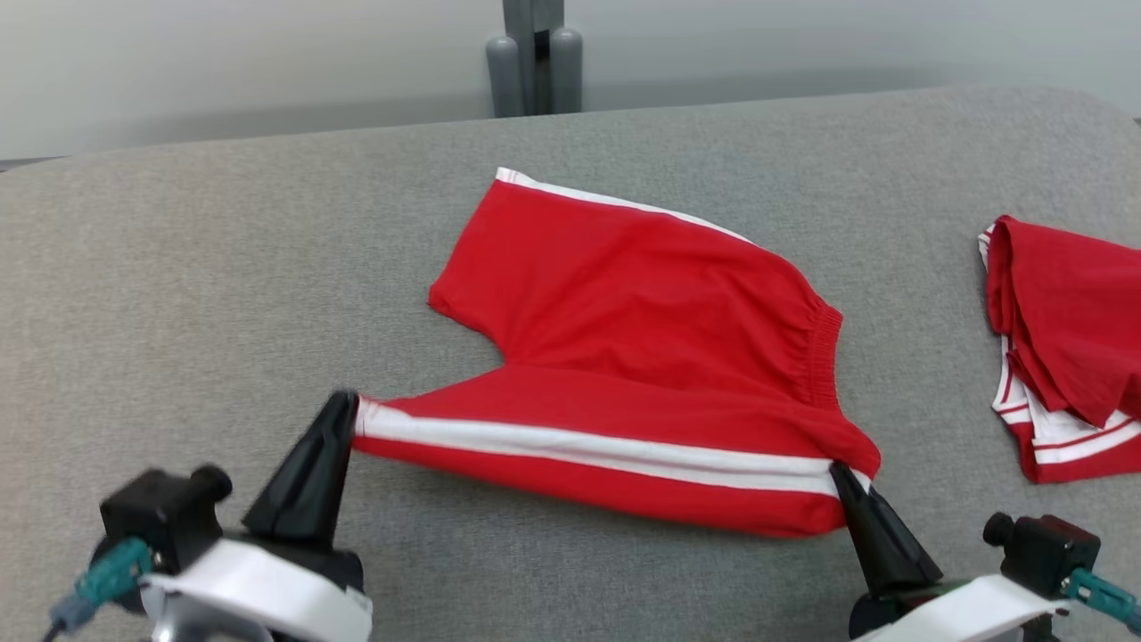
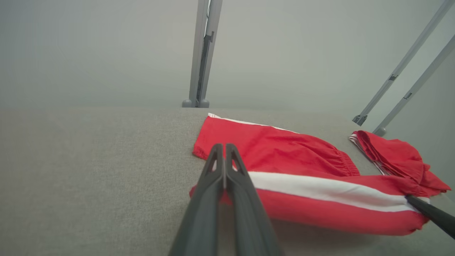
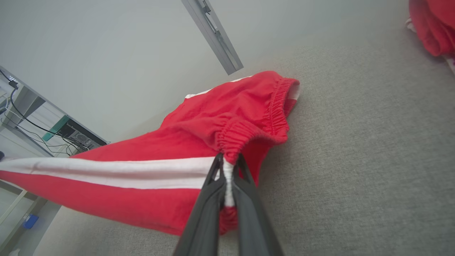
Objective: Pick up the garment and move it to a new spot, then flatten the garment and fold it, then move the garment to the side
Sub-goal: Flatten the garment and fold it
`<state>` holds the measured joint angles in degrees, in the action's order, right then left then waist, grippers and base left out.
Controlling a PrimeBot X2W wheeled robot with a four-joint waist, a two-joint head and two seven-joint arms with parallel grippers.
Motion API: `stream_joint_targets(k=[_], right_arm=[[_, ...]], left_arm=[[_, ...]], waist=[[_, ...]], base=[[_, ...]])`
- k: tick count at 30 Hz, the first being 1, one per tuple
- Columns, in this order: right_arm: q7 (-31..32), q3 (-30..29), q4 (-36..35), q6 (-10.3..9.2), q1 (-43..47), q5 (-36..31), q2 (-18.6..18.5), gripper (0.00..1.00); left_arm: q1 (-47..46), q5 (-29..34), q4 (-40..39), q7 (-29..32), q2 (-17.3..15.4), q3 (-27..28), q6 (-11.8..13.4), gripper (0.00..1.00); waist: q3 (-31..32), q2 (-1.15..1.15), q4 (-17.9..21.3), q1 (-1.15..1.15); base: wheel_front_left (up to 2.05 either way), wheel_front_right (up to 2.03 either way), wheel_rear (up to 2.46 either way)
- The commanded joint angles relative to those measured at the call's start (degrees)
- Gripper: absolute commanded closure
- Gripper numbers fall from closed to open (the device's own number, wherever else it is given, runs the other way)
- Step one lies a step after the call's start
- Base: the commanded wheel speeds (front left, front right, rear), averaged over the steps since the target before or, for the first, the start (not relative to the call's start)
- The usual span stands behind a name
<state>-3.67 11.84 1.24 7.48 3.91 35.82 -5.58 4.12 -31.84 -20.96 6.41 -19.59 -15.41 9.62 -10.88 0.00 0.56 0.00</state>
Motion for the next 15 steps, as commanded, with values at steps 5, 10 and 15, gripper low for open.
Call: stream_joint_targets(k=[5, 10, 15], right_arm=[[-0.30, -1.12, -0.10, 0.04, -4.64, 1.89, 1.24, 1.00], [-1.36, -0.97, 2.24, 0.04, -11.25, 2.25, 2.03, 1.00], [-3.24, 0.39, 7.15, 0.04, -19.70, 2.71, 2.46, 1.00]], left_arm=[[-11.03, 0.60, 4.28, 1.60, -0.99, -0.25, -2.86, 1.00], [-23.70, 0.84, 12.53, 3.68, -0.91, -1.71, -6.42, 1.00], [-36.30, 1.86, 23.59, 4.47, 0.09, -3.64, -10.01, 1.00]], waist=[[-3.33, 0.00, 2.65, 0.00], [-7.40, 0.00, 4.69, 0.00], [-12.01, 0.00, 6.72, 0.00]], base=[[0.00, 0.00, 0.00], [0.00, 0.00, 0.00], [0.00, 0.00, 0.00]])
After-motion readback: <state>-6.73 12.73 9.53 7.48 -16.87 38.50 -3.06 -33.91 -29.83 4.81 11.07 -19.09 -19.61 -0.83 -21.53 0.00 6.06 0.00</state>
